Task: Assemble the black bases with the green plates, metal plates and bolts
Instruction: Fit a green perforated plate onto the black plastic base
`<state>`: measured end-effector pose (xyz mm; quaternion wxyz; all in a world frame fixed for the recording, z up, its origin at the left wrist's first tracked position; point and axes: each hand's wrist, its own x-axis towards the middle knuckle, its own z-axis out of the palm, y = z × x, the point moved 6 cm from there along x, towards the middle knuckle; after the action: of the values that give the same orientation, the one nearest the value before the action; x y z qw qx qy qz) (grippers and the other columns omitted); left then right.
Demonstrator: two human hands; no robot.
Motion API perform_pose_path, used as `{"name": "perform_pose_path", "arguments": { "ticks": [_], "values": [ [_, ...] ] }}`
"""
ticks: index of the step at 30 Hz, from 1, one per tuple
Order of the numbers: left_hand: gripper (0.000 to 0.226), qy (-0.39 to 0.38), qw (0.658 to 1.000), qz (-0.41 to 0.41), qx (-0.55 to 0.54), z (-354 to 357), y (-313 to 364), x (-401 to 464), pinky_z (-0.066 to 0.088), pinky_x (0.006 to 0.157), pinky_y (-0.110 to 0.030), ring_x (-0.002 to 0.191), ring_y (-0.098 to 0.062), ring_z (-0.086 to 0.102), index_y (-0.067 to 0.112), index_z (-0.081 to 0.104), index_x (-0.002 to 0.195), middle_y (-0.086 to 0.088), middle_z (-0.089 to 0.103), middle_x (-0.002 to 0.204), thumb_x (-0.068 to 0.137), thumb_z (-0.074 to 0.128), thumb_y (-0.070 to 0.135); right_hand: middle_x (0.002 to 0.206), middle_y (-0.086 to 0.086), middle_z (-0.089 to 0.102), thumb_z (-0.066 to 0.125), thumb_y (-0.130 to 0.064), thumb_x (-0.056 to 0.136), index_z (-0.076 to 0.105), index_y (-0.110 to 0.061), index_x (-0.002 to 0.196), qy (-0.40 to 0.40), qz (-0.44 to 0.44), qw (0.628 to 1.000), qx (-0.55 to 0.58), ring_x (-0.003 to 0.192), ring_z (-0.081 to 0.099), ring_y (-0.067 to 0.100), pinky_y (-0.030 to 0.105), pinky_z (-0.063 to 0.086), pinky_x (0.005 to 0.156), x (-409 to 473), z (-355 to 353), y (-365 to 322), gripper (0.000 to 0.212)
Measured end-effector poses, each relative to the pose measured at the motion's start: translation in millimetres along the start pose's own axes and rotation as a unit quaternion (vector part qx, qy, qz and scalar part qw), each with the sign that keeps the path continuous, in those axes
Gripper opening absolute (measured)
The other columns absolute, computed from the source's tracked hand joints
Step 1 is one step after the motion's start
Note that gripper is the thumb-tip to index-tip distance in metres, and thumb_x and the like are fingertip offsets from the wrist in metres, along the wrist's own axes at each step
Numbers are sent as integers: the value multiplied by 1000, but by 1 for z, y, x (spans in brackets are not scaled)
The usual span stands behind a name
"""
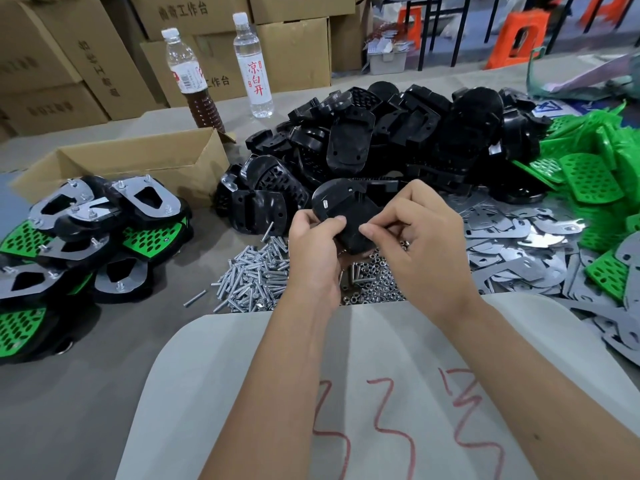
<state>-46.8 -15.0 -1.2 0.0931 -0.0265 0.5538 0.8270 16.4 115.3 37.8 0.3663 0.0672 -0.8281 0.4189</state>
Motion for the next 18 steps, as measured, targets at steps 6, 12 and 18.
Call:
{"name": "perform_pose_path", "arguments": {
  "ticks": [6,12,18],
  "values": [
    [22,-8,1000,-7,-11,1,0,1,60,78,-64,81,-38,71,13,43,90,-26,68,97,99,52,-5,87,-2,54,80,-8,90,70,-10,79,0,2,1000,0,76,54,11,16,43,68,0,-1,0,15],
    [15,44,999,12,-3,-4,0,1,61,82,-59,87,-33,66,10,52,94,-20,64,99,94,64,0,87,-2,55,82,-10,88,71,-13,79,-19,-4,1000,3,74,55,16,19,44,66,-1,3,-3,15],
    [25,72,996,47,25,-8,4,2,54,93,-61,89,-29,61,9,54,102,-16,62,98,89,73,-1,86,-3,55,85,-13,86,73,-14,78,-56,3,998,26,70,54,19,26,45,62,-1,6,-5,14]
  ]
}}
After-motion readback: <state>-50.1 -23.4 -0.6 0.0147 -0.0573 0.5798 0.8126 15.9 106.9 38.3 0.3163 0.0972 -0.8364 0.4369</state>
